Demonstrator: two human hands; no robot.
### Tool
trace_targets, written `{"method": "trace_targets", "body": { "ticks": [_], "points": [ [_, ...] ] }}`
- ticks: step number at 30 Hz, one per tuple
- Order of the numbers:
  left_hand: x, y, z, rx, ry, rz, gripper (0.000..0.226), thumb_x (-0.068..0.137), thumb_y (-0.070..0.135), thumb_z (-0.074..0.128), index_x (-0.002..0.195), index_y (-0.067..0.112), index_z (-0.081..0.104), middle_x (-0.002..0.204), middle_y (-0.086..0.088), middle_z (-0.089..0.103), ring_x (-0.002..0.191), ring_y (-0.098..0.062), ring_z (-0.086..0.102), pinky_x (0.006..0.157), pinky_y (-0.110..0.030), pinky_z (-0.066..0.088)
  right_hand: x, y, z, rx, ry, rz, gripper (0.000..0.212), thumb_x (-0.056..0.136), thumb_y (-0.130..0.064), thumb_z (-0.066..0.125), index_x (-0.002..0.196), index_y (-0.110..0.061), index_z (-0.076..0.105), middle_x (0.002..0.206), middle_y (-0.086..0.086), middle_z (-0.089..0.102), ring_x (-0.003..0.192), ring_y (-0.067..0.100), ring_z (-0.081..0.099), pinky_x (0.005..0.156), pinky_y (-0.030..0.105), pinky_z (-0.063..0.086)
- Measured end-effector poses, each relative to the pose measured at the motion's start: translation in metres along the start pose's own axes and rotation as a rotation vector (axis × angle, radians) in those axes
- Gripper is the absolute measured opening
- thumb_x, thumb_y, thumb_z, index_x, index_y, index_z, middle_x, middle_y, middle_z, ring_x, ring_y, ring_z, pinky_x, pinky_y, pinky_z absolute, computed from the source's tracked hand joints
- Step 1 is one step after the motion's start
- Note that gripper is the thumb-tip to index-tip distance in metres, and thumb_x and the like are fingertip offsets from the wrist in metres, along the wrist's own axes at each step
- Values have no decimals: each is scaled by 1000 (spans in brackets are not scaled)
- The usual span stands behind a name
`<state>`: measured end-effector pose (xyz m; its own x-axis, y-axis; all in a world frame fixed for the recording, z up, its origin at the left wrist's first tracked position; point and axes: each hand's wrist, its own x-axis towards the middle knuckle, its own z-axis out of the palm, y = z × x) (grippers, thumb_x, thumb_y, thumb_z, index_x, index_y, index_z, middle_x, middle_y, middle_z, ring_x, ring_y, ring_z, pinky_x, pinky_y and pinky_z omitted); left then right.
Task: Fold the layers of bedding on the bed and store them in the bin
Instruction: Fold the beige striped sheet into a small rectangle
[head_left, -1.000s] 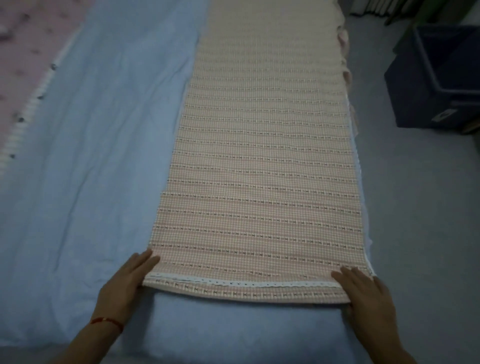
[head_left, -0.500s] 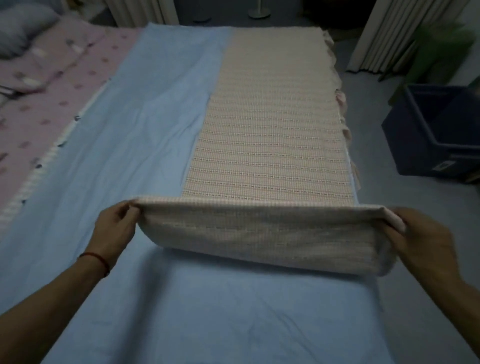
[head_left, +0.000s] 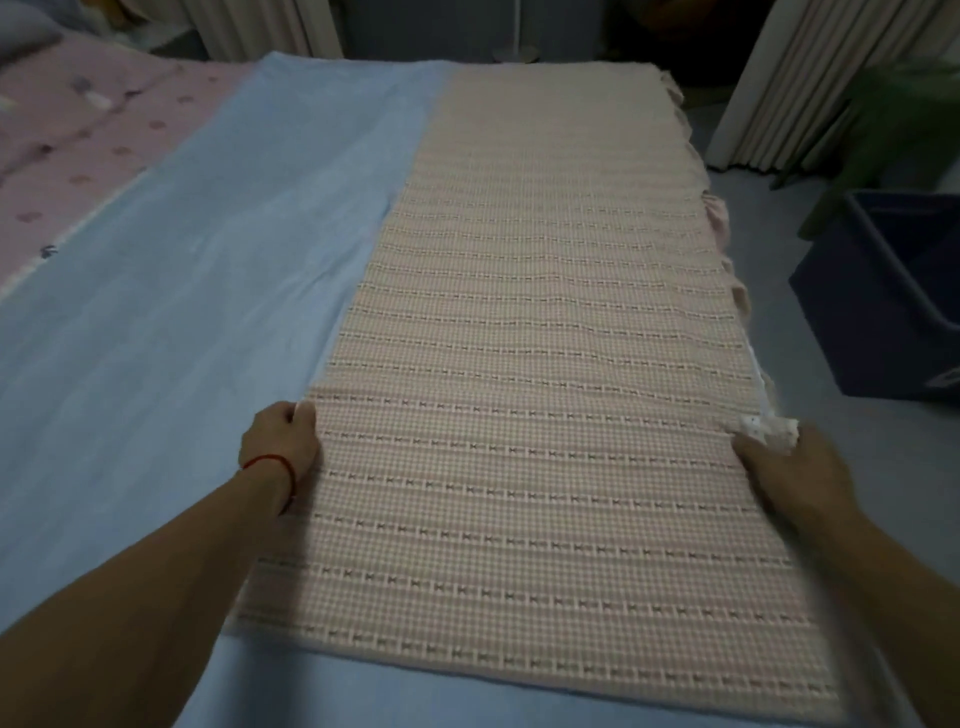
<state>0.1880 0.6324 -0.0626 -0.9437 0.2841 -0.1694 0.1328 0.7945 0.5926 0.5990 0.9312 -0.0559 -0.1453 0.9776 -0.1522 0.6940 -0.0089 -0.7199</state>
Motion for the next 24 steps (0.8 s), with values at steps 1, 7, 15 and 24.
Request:
{"method": "trace_targets", "body": {
  "ticks": [1,7,15,24],
  "points": [
    [1,-4,12,45,36,-28,44,105,40,36,96,5,60,110,-24,65,102,-41,60,88,-43,43,0,7,13,45,21,38,44,95,-32,68,128,-4,59,123,18,66,109,35,63,87,36,43],
    [-11,-6,49,140,291,-29,42,108,43,25,100,8,47,103,-26,64,94,-44,60,76,-42,33,-12,13,54,-56,270,16,52,97,-46,45,123,-1,47,112,29,62,84,30,51,76,40,38],
    [-25,27,48,418,252,315,46,102,37,39,146,23,41,156,-22,30,143,-43,26,109,-68,20,-13,-13,37,-655,122,-568,59,99,-46,35,157,-33,32,169,8,17,153,35,18,121,60,3],
    [-21,11,83,609,16,363,63,100,48,17,160,38,3,169,-14,1,153,-43,-1,112,-76,4,1,18,72,-759,-112,-464,69,98,-54,22,162,-29,20,171,8,5,157,36,1,116,75,5]
  ]
}}
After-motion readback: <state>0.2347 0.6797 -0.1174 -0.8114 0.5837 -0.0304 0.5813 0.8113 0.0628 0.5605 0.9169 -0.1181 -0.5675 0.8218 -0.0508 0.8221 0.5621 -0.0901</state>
